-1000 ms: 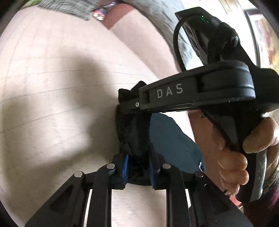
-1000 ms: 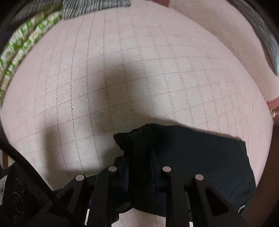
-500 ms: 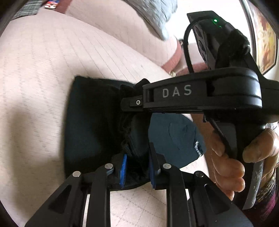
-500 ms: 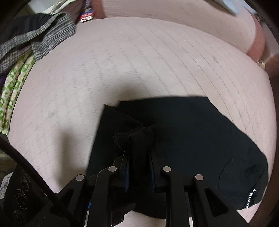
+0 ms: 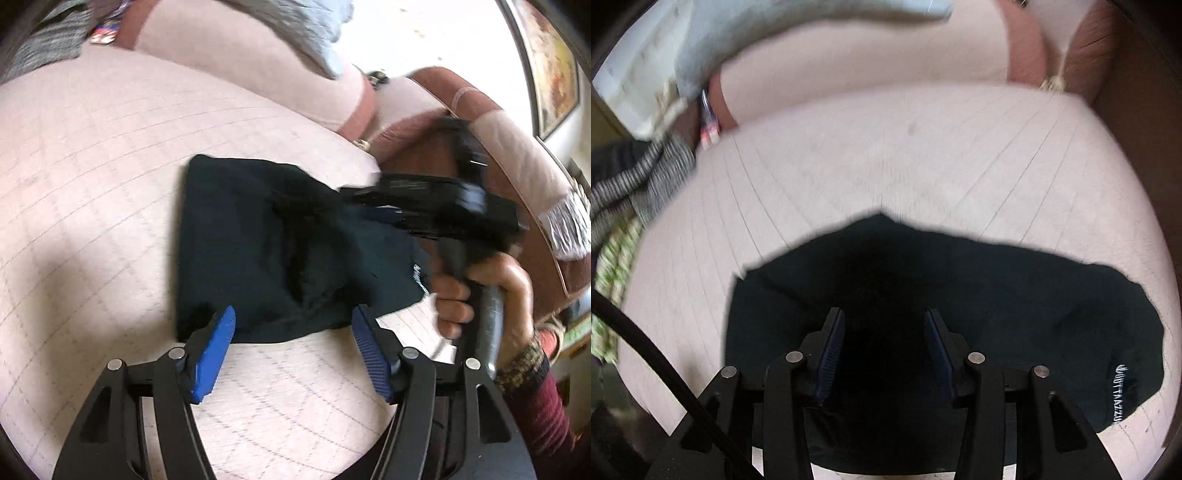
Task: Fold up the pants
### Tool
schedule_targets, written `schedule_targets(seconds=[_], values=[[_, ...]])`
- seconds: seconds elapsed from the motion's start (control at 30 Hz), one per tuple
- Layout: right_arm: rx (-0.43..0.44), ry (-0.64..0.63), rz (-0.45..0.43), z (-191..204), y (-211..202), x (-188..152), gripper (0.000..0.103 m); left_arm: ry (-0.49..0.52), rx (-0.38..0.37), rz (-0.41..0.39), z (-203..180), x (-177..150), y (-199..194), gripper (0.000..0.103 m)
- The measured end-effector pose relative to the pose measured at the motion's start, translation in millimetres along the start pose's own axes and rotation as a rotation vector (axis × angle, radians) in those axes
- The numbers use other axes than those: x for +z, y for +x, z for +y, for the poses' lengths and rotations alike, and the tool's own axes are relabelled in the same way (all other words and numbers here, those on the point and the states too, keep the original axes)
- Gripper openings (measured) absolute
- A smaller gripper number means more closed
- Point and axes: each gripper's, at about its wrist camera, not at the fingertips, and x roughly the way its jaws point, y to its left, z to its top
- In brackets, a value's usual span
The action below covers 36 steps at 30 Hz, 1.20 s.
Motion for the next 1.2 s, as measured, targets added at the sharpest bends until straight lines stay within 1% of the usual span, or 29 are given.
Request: schedule_targets(seconds=[0.03, 0.1, 0.13, 0.23, 0.27, 0.3, 0.37, 0.4, 0.43, 0.47, 0.5, 0.53, 0.57, 0.6, 0.67, 0.7, 0.73, 0.77, 0.83, 0.9, 0.93, 0.97, 1.0, 1.03, 1.07, 1.1, 1.13, 1.2], values=[[0.069, 0.026, -0.026, -3.5, -11.4, 2.1, 0.049, -0.017, 0.012, 0.001, 8.5, -2.6, -3.1, 0.065], [0.229, 0.084, -0.035, -9.8, -22.0, -0.2, 0.049, -0.043, 0.034, 0.006, 15.5, -6.1, 7.2, 0.065], [0.344, 0.12, -0.019, -8.8, -21.5, -3.2, 0.049, -0.049, 0.036, 0.003, 17.6, -5.3, 9.0, 0.065], [0.57, 0.19, 0.058, -3.2, -4.2, -13.7, 0.049, -0.018, 0.075, -0.002, 13.9, -4.7, 13.4, 0.065], [0.602, 0.203, 0.08, -1.3, 3.1, -18.3, 0.049, -0.009, 0.081, 0.0, 13.2, -5.7, 13.9, 0.065], [0.615, 0.213, 0.1, 0.4, 12.3, -22.0, 0.049, 0.006, 0.096, 0.006, 12.1, -6.4, 16.3, 0.065], [0.598, 0.248, 0.129, 4.9, 33.4, -30.3, 0.049, 0.018, 0.111, 0.013, 9.9, -5.2, 20.7, 0.065], [0.572, 0.269, 0.141, 2.1, 40.9, -34.2, 0.049, 0.027, 0.124, 0.02, 10.1, -4.8, 23.5, 0.065], [0.516, 0.284, 0.135, -1.8, 45.6, -38.0, 0.049, 0.03, 0.131, 0.024, 10.6, -4.5, 24.9, 0.065], [0.444, 0.284, 0.111, -7.0, 47.1, -40.4, 0.048, 0.031, 0.135, 0.029, 12.6, -4.4, 25.4, 0.065], [0.39, 0.276, 0.078, -8.8, 46.1, -43.2, 0.034, 0.029, 0.133, 0.031, 13.7, -3.7, 26.7, 0.065], [0.378, 0.273, 0.06, -10.7, 45.2, -48.3, 0.026, 0.029, 0.133, 0.03, 14.2, -3.3, 27.0, 0.065], [0.372, 0.282, 0.057, -14.7, 44.5, -50.8, 0.024, 0.031, 0.133, 0.029, 14.7, -2.9, 28.8, 0.066], [0.363, 0.291, 0.051, -17.0, 42.3, -52.2, 0.024, 0.033, 0.134, 0.03, 15.6, -2.8, 30.4, 0.066], [0.316, 0.291, 0.022, -16.8, 30.5, -53.2, 0.025, 0.033, 0.136, 0.028, 14.4, -1.3, 32.5, 0.066], [0.287, 0.28, -0.002, -16.6, 20.8, -52.4, 0.032, 0.032, 0.137, 0.029, 14.4, -1.2, 31.7, 0.066], [0.273, 0.269, -0.02, -16.3, 12.7, -51.2, 0.033, 0.027, 0.136, 0.033, 14.4, -1.5, 29.1, 0.066], [0.279, 0.259, -0.033, -17.8, 5.9, -47.0, 0.033, 0.022, 0.136, 0.034, 13.8, -1.0, 28.0, 0.066], [0.335, 0.267, -0.055, -19.6, -7.3, -46.7, 0.033, 0.007, 0.137, 0.027, 14.8, -3.1, 18.6, 0.066], [0.397, 0.292, -0.061, -22.6, -9.0, -54.1, 0.033, -0.005, 0.149, 0.017, 17.4, -4.0, 12.7, 0.066], [0.441, 0.301, -0.055, -21.1, -6.5, -61.7, 0.033, -0.013, 0.157, 0.012, 18.8, -5.0, 8.7, 0.066], [0.466, 0.306, -0.044, -20.0, -2.0, -67.8, 0.033, -0.019, 0.166, 0.008, 19.3, -5.2, 7.1, 0.066], [0.476, 0.309, -0.025, -19.5, 5.0, -73.8, 0.033, -0.024, 0.176, 0.005, 20.4, -6.0, 4.6, 0.066], [0.462, 0.309, 0.002, -20.2, 15.3, -80.1, 0.033, -0.028, 0.188, 0.005, 21.0, -6.9, 2.6, 0.066], [0.437, 0.315, 0.02, -24.2, 23.1, -84.5, 0.03, -0.029, 0.196, 0.007, 20.6, -7.5, 1.7, 0.066], [0.422, 0.331, 0.033, -29.1, 32.2, -87.7, 0.022, -0.028, 0.207, 0.01, 19.1, -8.0, 0.6, 0.066], [0.447, 0.358, 0.021, -37.0, 35.7, -89.5, 0.018, -0.021, 0.219, 0.008, 15.8, -9.0, -2.3, 0.066], [0.454, 0.391, -0.007, -48.4, 30.0, -90.1, 0.019, 0.012, 0.238, -0.009, 6.2, -10.7, -9.3, 0.066]])
